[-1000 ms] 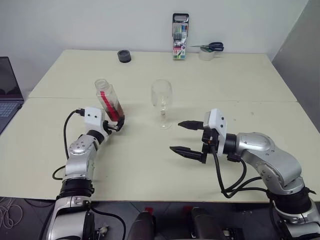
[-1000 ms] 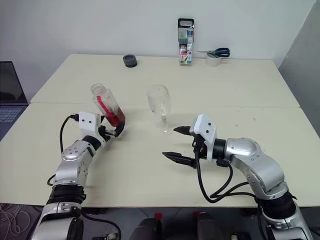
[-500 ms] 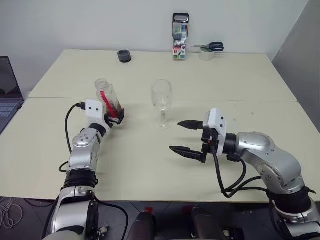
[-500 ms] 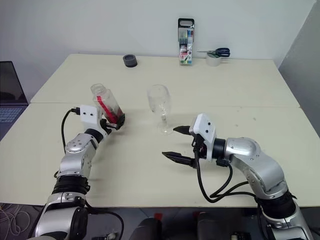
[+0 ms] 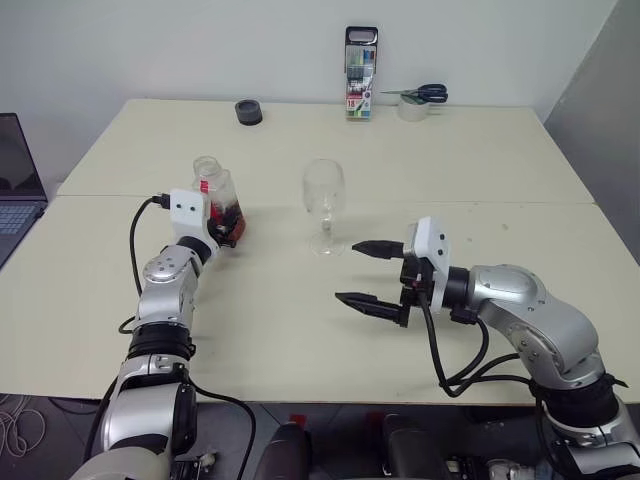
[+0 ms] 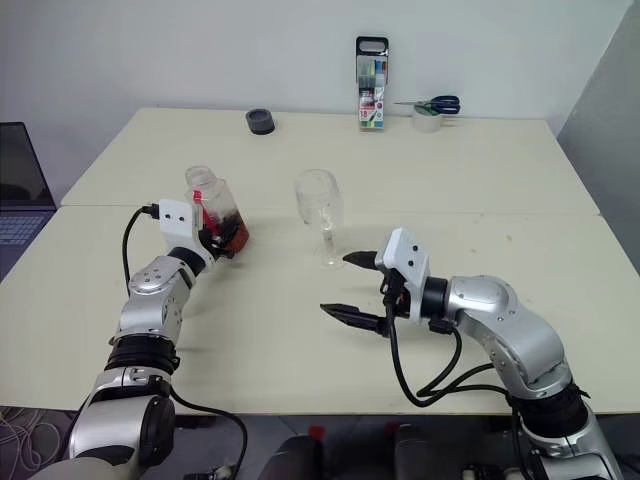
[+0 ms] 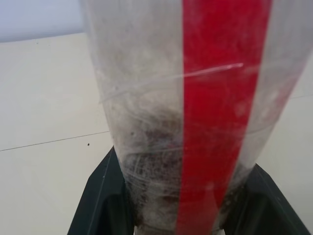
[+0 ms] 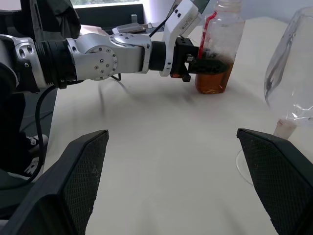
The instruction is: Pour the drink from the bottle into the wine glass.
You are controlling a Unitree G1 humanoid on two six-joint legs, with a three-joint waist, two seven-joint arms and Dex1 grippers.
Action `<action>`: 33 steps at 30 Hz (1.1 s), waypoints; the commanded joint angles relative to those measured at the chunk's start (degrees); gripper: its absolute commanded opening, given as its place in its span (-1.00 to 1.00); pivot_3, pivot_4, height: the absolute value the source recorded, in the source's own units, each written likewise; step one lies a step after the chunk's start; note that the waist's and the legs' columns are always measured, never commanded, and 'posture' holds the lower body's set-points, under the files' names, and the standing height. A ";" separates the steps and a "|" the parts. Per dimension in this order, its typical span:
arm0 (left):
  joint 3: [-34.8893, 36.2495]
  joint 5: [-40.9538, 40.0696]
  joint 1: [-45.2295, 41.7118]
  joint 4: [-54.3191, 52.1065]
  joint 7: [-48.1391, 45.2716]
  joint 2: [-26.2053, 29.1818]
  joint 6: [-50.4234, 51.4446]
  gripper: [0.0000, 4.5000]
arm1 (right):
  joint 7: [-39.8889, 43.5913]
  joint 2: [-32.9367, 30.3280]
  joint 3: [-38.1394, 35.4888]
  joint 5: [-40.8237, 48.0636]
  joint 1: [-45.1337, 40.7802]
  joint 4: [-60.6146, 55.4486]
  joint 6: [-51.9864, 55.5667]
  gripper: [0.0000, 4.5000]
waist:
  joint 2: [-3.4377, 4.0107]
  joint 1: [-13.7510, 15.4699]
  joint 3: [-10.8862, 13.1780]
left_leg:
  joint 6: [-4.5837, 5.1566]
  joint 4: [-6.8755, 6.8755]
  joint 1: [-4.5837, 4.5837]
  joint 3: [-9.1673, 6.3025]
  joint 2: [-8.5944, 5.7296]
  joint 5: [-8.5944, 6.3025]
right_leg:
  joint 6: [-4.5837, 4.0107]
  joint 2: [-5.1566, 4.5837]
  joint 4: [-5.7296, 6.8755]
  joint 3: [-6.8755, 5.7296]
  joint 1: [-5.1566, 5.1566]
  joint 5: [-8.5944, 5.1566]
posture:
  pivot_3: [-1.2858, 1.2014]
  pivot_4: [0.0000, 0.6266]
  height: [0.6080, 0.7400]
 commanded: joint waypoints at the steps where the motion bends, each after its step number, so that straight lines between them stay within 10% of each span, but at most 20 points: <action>1: -0.39 -0.39 -0.46 -3.29 -1.95 0.70 -1.42 -0.24 | -0.37 0.35 -0.92 0.30 -0.92 -2.12 -1.74 1.00 | 0.00 0.00 0.00 | 0.00 0.00 0.00 0.00 0.00 0.00 | 0.00 0.00 0.00 0.00 0.00 0.00 | 0.03 -0.52 1.00; 16: -9.21 6.92 -5.03 -16.13 -3.78 2.22 -0.11 -0.24 | -8.78 3.20 -6.48 -0.92 -2.59 -0.57 -2.90 1.00 | -0.01 -0.02 0.01 | -0.16 0.01 -0.08 -0.02 -0.01 0.09 | 0.00 0.00 0.02 -0.01 -0.05 0.00 | 0.03 -0.52 1.00; 33: -18.31 24.69 -15.01 -7.67 0.89 8.83 -21.72 -0.24 | -12.07 6.17 -5.44 -5.50 -3.76 2.23 -7.25 1.00 | -0.01 -0.06 0.01 | -0.17 0.00 -0.11 0.01 -0.03 0.10 | 0.00 0.01 0.02 0.01 -0.09 0.00 | 0.03 -0.52 1.00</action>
